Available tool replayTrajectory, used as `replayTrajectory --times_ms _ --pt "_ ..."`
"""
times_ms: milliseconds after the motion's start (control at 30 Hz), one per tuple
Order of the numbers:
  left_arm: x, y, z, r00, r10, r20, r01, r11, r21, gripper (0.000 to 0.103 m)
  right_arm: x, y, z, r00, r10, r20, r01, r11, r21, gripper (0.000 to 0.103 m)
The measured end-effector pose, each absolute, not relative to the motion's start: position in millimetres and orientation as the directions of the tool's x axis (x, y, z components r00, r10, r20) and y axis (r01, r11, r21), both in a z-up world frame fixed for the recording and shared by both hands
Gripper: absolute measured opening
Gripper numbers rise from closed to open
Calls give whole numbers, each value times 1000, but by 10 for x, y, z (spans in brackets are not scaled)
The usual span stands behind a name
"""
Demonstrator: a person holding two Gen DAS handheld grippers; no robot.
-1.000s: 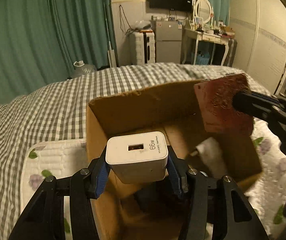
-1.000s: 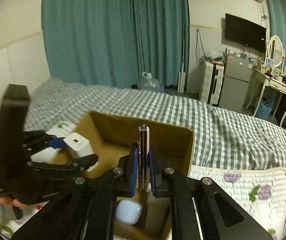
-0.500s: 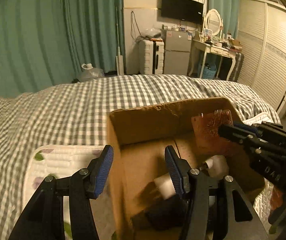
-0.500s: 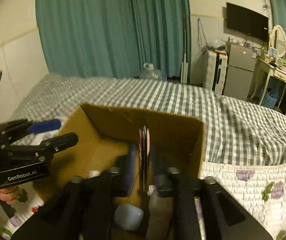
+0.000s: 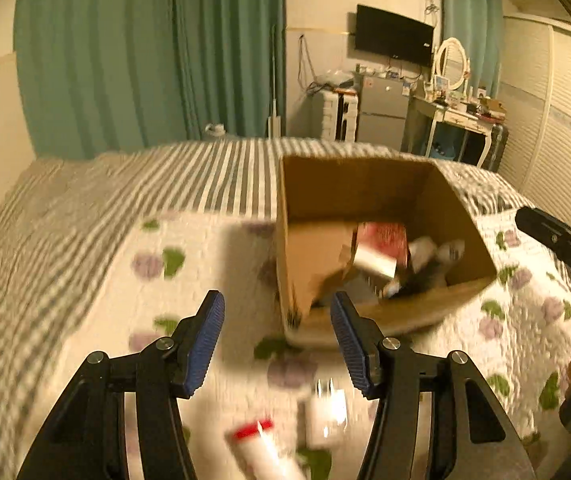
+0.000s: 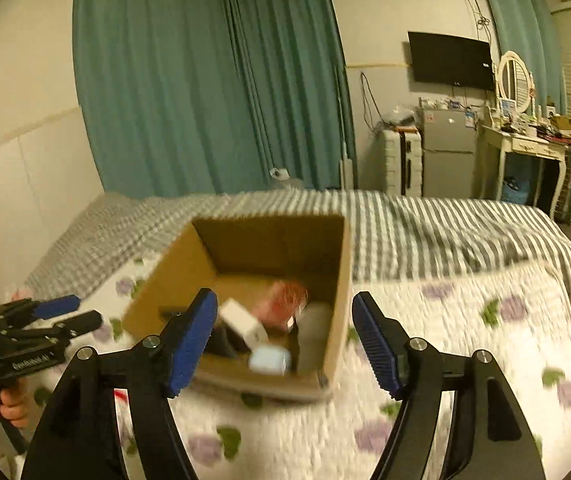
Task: Organize rigid objects
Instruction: 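Grasp the red-capped tube with the left gripper while the right grasps the white box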
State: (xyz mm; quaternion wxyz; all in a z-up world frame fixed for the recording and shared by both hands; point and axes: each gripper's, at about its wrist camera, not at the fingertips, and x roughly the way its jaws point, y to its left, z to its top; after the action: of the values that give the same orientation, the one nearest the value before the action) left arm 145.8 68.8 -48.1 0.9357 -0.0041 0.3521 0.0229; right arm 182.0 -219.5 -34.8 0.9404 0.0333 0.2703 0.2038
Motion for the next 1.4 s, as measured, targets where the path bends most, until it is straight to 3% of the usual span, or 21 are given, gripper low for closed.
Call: replayTrajectory --times_ms 233,600,667,733,833,967,1067,1233,1400 --pt "1280 757 -936 673 70 -736 -80 997 23 58 1583 -2087 -733 703 382 -599 -358 919 166 70" --pt "1169 747 -1622 499 120 -858 -112 991 73 58 1516 -1932 -836 686 383 -618 -399 909 120 71" --pt "1185 683 -1704 480 132 -867 -90 991 100 51 1526 -1936 -846 683 381 -623 -396 910 122 71" --pt "1162 629 -1706 490 126 -863 -71 992 104 43 1524 -1935 -843 681 383 -624 -398 909 124 71" --pt "1104 665 -1592 525 109 -844 -87 993 74 39 1499 -1901 -849 677 385 -627 -407 906 117 71" --pt "1062 704 -1363 576 88 -813 -91 995 43 37 1463 -1815 -887 665 388 -638 -422 900 108 73" --pt "1080 740 -1171 616 73 -784 -68 997 40 37 1402 -1689 -954 655 388 -649 -433 896 99 83" --pt "1195 889 -868 678 37 -734 -25 999 27 37 1295 -1324 -1147 599 413 -686 -494 865 90 83" --pt "1208 1064 -959 663 92 -743 -82 995 50 37 1273 -930 -1393 515 451 -729 -541 830 132 83"
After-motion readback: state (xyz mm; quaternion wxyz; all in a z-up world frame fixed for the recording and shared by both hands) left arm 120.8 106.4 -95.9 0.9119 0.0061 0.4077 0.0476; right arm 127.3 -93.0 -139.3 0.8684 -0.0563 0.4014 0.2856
